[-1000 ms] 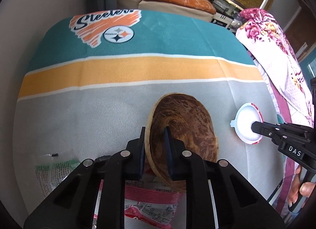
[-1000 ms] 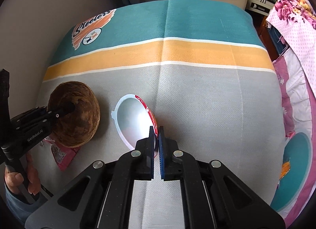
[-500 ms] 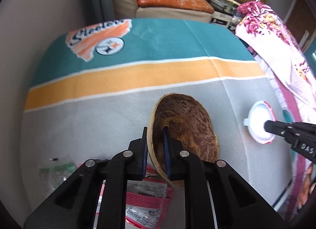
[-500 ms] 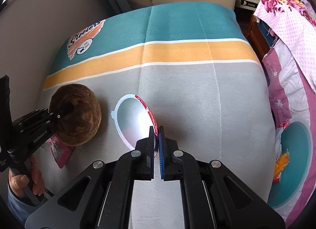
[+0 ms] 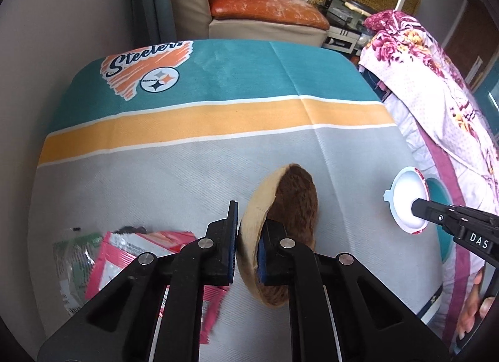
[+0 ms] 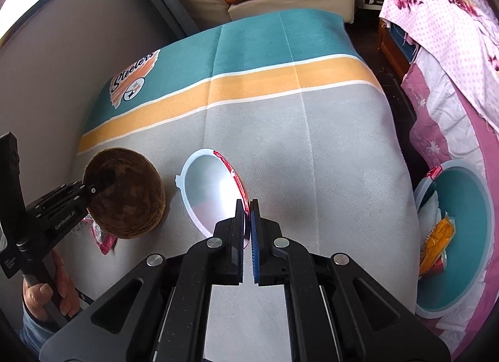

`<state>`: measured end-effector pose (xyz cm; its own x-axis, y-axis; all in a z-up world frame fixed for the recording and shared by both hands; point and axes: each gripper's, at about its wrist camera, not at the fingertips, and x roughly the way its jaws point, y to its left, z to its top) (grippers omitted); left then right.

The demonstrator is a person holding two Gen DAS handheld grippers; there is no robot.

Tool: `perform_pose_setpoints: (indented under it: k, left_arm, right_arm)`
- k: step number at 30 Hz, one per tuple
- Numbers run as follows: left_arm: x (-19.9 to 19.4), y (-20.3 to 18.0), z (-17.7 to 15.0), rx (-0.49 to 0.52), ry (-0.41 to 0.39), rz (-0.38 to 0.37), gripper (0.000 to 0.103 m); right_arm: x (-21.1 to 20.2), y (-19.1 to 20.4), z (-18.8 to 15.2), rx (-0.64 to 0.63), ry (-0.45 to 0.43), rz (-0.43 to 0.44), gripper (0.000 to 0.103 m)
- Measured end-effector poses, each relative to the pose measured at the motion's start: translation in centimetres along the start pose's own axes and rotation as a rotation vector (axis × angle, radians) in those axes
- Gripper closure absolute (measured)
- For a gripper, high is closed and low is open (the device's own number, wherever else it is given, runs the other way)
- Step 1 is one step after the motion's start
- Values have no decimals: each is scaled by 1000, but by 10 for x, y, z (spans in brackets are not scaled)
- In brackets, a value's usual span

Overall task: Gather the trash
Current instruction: 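Carry the wooden bowl and white lid over the teal bin with both grippers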

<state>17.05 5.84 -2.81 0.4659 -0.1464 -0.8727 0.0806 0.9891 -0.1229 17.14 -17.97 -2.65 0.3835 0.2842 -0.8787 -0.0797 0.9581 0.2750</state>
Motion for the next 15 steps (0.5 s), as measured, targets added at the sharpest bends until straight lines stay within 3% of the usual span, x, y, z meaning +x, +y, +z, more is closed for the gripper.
perform_pose_setpoints:
  k: [15]
  left_arm:
    - [-27,-86,-22,120,5,-56,92]
  right_arm:
    - [-64,-49,-39,82,-102,69,99]
